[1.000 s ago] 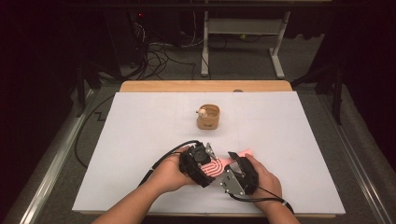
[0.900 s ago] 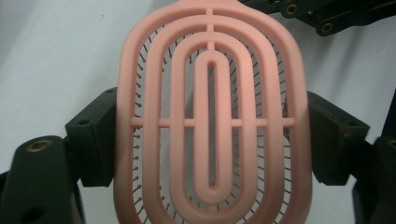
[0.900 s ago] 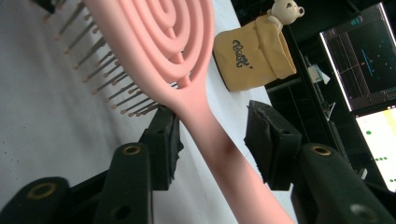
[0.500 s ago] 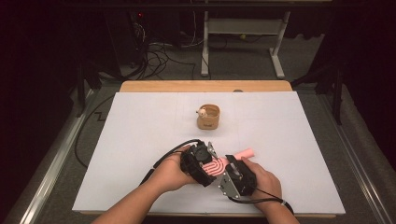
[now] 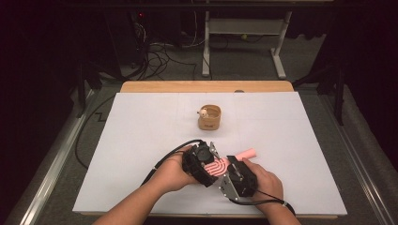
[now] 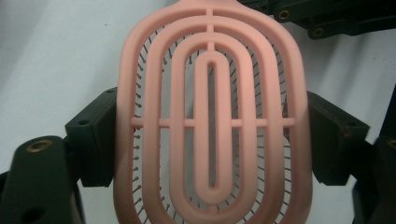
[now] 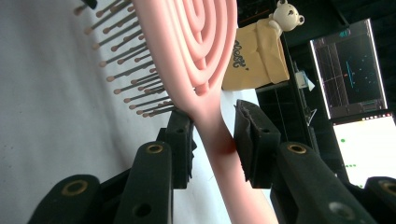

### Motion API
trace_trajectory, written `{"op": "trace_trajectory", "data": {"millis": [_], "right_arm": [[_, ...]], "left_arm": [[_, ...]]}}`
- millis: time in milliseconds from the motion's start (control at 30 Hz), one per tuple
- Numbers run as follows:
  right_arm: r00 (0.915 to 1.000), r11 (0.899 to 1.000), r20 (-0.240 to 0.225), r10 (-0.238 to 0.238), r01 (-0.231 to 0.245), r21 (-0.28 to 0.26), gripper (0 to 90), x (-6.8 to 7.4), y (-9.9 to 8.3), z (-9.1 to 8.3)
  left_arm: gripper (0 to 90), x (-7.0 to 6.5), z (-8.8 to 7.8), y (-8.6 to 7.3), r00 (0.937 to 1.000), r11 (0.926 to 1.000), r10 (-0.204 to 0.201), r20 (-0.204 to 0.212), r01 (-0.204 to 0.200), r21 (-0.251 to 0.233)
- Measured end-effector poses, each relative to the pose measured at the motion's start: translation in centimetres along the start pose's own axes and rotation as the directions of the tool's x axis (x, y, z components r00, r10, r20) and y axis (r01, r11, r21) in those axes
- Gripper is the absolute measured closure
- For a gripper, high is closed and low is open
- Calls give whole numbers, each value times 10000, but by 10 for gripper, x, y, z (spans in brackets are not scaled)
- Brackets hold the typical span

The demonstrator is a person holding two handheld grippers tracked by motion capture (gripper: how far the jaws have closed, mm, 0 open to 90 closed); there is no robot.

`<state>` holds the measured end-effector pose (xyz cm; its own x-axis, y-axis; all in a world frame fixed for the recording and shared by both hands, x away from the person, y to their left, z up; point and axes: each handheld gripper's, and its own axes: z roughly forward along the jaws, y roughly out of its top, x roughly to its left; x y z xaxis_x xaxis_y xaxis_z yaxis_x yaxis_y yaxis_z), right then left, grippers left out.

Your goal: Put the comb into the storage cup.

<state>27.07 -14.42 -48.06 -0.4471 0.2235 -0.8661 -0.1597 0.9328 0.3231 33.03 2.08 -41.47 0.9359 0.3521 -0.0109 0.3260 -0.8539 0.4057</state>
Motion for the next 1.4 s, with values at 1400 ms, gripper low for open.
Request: {"op": "trace_trajectory", "data": {"millis": [1400], "right_arm": [[9918,9929,503,-1174,1164,235,751,5,4,-4]], "left_arm": [[196,1,-3,5,9999,10000,-87,139,87,14]]}}
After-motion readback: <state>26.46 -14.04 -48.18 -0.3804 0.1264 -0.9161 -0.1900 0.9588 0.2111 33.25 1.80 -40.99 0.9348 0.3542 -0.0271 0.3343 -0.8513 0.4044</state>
